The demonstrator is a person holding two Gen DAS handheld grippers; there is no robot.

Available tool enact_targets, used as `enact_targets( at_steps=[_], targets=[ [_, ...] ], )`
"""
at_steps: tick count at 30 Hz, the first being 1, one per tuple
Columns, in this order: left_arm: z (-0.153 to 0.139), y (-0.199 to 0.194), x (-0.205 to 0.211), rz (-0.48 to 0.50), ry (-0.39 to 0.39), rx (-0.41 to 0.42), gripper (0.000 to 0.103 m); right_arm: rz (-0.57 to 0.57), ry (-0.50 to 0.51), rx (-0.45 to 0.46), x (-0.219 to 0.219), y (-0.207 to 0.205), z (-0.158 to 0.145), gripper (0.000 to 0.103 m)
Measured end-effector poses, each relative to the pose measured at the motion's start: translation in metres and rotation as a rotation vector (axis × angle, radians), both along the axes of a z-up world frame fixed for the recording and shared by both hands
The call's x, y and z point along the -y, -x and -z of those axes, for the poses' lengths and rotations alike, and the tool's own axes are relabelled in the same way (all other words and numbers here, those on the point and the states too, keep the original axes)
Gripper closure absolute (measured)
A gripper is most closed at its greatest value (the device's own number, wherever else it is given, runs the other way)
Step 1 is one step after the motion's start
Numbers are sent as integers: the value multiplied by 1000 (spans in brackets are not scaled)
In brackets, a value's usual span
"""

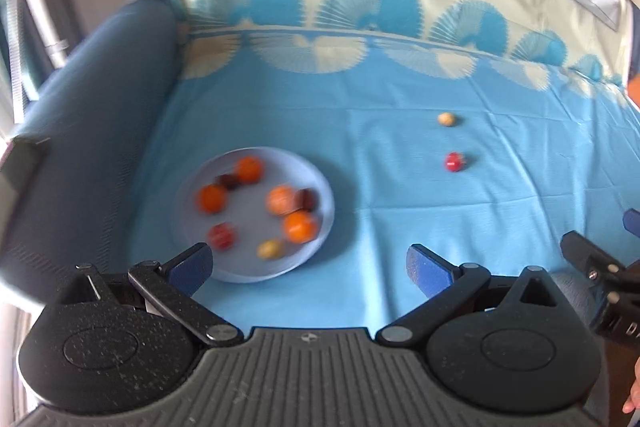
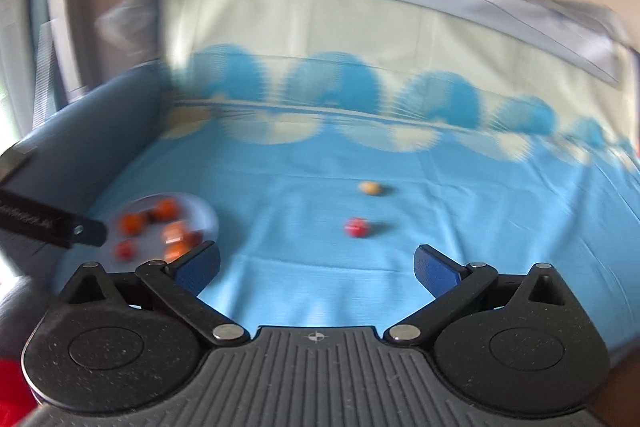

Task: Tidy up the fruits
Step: 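Grasp the red fruit with the left tool while the right tool grasps the tan fruit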

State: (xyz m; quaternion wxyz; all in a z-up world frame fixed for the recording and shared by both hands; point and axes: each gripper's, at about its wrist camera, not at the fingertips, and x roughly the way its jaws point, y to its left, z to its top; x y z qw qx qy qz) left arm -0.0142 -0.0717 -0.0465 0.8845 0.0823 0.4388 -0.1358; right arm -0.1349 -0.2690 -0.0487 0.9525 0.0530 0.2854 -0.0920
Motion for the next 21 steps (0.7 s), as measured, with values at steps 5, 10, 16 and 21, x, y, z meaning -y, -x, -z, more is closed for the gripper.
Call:
enact_targets(
  at_steps=[5, 10, 16, 21],
  targets=[
    [33, -42, 91, 101, 18, -19, 0, 193, -35, -12, 68, -16, 27, 1],
    [93, -96, 178, 185, 12, -14, 0, 327, -110, -42, 134, -41, 60, 1],
    [167, -153, 239, 207, -77, -57, 0, 301, -100, -104, 195, -103, 112, 1],
    [196, -179, 244, 225, -112, -47, 0, 40, -124, -126, 236, -197, 161, 1]
  ],
)
